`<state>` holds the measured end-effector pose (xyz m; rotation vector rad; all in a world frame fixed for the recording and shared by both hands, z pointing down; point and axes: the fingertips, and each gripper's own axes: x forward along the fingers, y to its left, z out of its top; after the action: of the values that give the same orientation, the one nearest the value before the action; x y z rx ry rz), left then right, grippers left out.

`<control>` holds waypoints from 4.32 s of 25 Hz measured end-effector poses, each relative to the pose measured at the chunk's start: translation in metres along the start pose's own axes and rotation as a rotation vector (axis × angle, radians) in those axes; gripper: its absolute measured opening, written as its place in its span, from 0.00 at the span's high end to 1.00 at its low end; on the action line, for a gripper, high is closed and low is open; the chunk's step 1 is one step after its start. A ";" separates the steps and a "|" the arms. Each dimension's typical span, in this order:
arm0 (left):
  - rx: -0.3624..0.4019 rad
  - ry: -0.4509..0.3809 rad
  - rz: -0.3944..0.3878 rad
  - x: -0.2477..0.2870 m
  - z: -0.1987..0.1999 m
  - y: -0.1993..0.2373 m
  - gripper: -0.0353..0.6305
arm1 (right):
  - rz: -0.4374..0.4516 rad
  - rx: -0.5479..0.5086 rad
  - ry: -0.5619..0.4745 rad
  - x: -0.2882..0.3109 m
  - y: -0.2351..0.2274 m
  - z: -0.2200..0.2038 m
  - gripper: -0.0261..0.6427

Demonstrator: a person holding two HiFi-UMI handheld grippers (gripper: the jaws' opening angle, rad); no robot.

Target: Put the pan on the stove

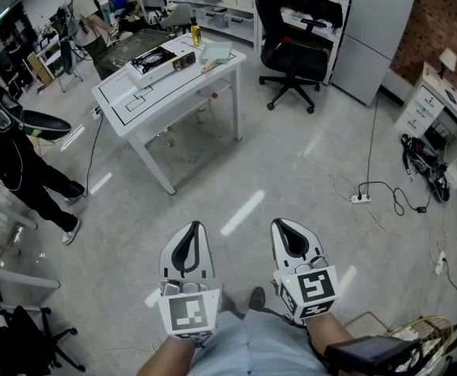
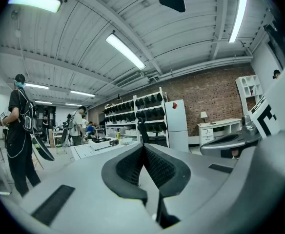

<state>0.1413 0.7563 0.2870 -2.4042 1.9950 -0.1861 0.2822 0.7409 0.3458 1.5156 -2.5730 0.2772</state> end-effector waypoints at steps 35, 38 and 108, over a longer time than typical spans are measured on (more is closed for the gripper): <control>-0.075 0.140 -0.024 0.210 -0.051 0.080 0.92 | -0.026 0.098 0.124 0.221 -0.073 -0.008 0.89; -0.068 0.110 -0.029 0.249 -0.033 0.115 0.92 | -0.025 0.089 0.101 0.272 -0.070 0.020 0.89; -0.026 0.063 0.242 0.790 0.014 0.350 0.92 | 0.268 0.194 0.069 0.860 -0.259 0.181 0.89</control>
<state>-0.0576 -0.0847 0.3091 -2.1707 2.3060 -0.2351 0.0891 -0.1542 0.3765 1.1846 -2.7582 0.6146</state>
